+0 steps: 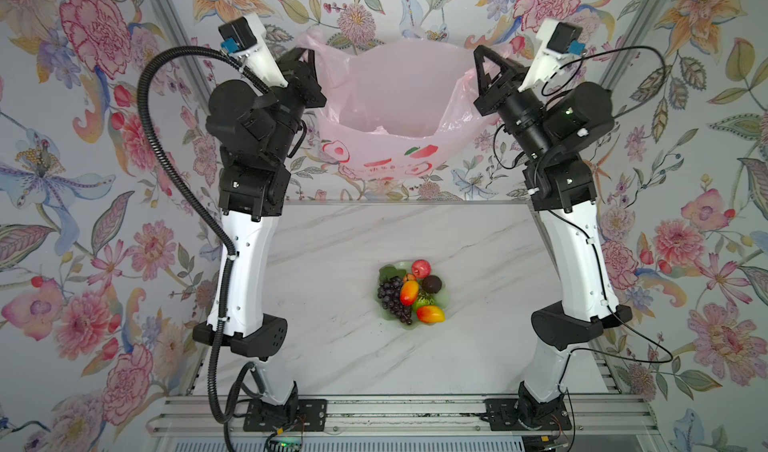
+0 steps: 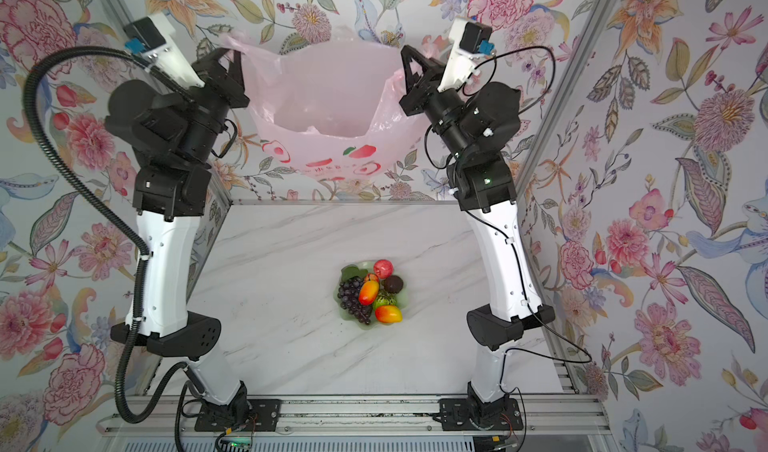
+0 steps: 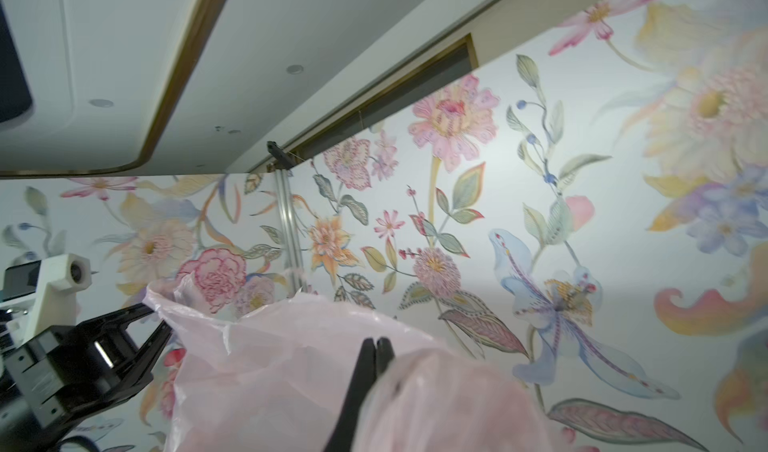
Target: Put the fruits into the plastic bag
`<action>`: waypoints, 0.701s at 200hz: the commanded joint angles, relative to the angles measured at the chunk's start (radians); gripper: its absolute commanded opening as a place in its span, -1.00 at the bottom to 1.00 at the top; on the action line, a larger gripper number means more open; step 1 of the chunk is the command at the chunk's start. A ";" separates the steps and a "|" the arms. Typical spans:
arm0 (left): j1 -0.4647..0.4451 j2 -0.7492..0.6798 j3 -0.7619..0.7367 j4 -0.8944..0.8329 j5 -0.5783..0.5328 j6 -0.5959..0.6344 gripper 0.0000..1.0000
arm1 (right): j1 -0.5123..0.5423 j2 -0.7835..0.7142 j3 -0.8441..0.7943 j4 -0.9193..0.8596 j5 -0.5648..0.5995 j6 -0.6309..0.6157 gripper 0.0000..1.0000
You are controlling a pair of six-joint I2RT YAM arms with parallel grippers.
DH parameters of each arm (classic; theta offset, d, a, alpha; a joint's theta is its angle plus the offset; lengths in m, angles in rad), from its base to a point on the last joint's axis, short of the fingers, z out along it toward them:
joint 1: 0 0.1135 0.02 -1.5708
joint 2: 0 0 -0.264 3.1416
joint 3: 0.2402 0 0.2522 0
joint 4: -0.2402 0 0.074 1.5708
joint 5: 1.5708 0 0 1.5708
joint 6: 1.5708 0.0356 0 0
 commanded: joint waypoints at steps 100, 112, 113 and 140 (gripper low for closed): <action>0.190 -0.684 -1.939 0.405 -0.074 -0.257 -1.00 | 0.065 -0.187 -1.233 0.033 0.046 0.105 -1.00; 0.207 -0.668 -1.890 0.367 -0.057 -0.230 -1.00 | 0.063 -0.134 -1.166 0.028 0.033 0.103 -1.00; 0.207 -0.666 -1.887 0.364 -0.054 -0.228 -1.00 | 0.063 -0.130 -1.161 0.031 0.032 0.103 -1.00; 0.213 -0.651 -1.836 0.312 -0.035 -0.231 -1.00 | 0.047 -0.043 -1.079 0.064 -0.025 0.126 -1.00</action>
